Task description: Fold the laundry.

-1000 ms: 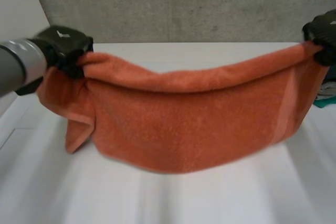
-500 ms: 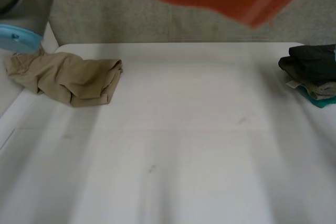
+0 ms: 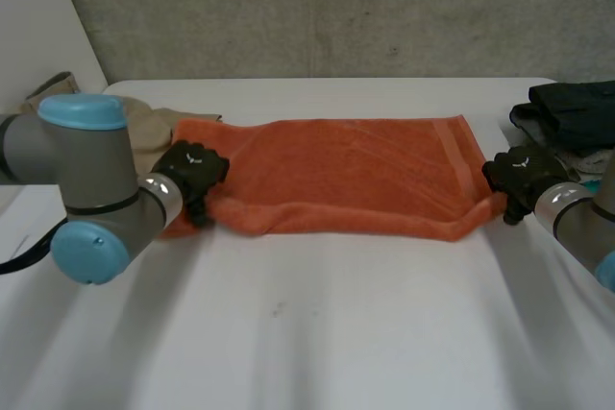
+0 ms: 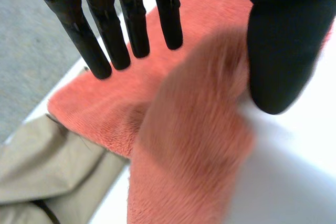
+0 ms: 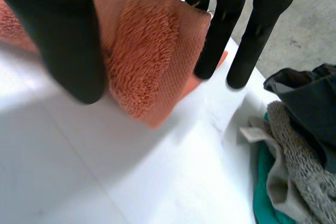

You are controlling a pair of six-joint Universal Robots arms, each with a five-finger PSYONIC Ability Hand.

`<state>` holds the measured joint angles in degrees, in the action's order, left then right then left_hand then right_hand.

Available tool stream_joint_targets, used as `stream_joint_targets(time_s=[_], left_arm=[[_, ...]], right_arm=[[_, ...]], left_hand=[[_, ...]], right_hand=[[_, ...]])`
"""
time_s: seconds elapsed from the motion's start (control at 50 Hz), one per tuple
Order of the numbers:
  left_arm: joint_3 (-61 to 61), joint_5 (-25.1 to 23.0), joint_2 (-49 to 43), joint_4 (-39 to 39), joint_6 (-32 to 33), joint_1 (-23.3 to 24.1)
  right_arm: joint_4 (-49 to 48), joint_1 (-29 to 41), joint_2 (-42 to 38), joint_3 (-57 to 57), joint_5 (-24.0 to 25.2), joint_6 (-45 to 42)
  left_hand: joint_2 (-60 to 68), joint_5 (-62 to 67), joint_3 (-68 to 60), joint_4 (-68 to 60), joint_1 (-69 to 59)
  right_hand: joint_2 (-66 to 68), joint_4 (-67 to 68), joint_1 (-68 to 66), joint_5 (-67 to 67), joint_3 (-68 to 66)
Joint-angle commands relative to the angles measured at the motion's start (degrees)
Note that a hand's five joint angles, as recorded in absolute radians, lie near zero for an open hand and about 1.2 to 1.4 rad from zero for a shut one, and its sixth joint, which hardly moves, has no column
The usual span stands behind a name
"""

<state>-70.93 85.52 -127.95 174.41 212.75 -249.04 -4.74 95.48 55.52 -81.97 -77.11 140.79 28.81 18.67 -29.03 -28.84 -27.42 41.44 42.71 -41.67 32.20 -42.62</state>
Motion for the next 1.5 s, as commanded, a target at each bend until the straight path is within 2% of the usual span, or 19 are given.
stream_joint_targets(time_s=[0.02,0.16,0.24,0.32,0.44,0.52,0.6,0.66,0.86,1.12,1.28,1.44,1.48,1.5], left_arm=[[-3.07,-0.97,8.49,-6.53,-1.10,-1.09],[-2.02,-3.69,13.16,-10.05,-4.27,-3.37],[0.79,-4.49,12.38,-12.86,-5.86,-5.31],[4.74,-4.40,9.66,-17.69,-7.52,-6.54],[12.74,-4.23,4.03,-24.38,-8.93,-6.98],[17.66,-3.70,-0.27,-26.75,-8.93,-6.98],[22.06,-0.11,-4.05,-31.13,-8.76,-7.16],[23.38,1.39,-4.94,-32.55,-8.93,-7.59],[17.77,-2.11,-1.25,-30.80,-8.76,-10.14],[6.34,-7.91,5.43,-25.62,-5.69,-14.54],[4.31,-8.88,6.05,-23.51,-5.06,-15.24],[3.52,-9.59,6.75,-22.71,-5.77,-15.07],[3.35,-9.67,6.93,-22.36,-6.12,-14.98],[2.91,-9.76,6.93,-21.93,-6.56,-14.89]], right_arm=[[2.27,-1.70,6.86,-0.47,0.20,2.38],[8.76,-4.33,11.80,2.68,3.53,7.82],[14.74,-4.51,10.23,6.73,6.00,9.68],[22.30,-4.51,6.63,12.79,6.00,10.56],[33.03,-3.72,-1.28,24.13,4.69,10.74],[37.78,-3.02,-6.29,30.63,1.53,10.30],[41.55,-2.06,-10.68,35.12,-1.46,9.94],[42.62,-1.44,-11.92,35.22,-1.47,10.21],[41.48,-1.26,-9.38,28.63,0.81,11.61],[30.07,-3.98,0.99,10.18,6.35,11.00],[19.96,-3.64,0.64,3.85,5.92,11.00],[14.06,-2.14,-1.29,2.08,5.39,12.58],[13.09,-1.88,-1.73,2.08,5.04,12.93],[11.87,-1.79,-1.73,2.08,4.69,13.02]], left_hand=[[-7.47,-7.34,7.69,7.51,6.08],[-9.51,-9.37,9.73,9.55,8.12],[-9.35,-9.21,9.57,9.38,7.95],[-8.67,-8.53,8.89,8.71,7.28],[-6.49,-6.35,6.71,6.53,5.10],[-2.63,-2.49,2.85,2.66,1.24],[0.74,0.88,-0.52,-0.70,-2.13],[0.92,1.06,-0.70,-0.88,-2.31],[0.92,1.06,-0.70,-0.88,-2.31],[1.42,1.56,-1.20,-1.38,-2.81],[0.75,0.89,-0.53,-0.71,-2.14],[-0.43,-0.29,0.65,0.47,-0.96],[-0.76,-0.63,0.98,0.80,-0.63],[-1.10,-0.96,1.32,1.14,-0.29]], right_hand=[[-9.72,-10.99,9.95,-10.48,10.90],[-13.11,-14.37,13.33,-13.86,14.28],[-13.61,-14.87,13.84,-14.36,14.79],[-13.61,-14.87,13.84,-14.36,14.79],[-13.44,-14.71,13.67,-14.20,14.62],[-13.27,-14.54,13.50,-14.03,14.45],[-12.94,-14.20,13.17,-13.69,14.12],[-12.77,-14.03,13.00,-13.52,13.95],[-11.26,-12.52,11.49,-12.01,12.43],[-6.72,-7.98,6.95,-7.47,7.90],[-1.68,-2.94,1.91,-2.43,2.86],[2.36,1.10,-2.14,1.61,-1.19],[8.05,6.79,-7.82,7.30,-6.87],[26.41,25.14,-26.18,25.65,-25.23]])
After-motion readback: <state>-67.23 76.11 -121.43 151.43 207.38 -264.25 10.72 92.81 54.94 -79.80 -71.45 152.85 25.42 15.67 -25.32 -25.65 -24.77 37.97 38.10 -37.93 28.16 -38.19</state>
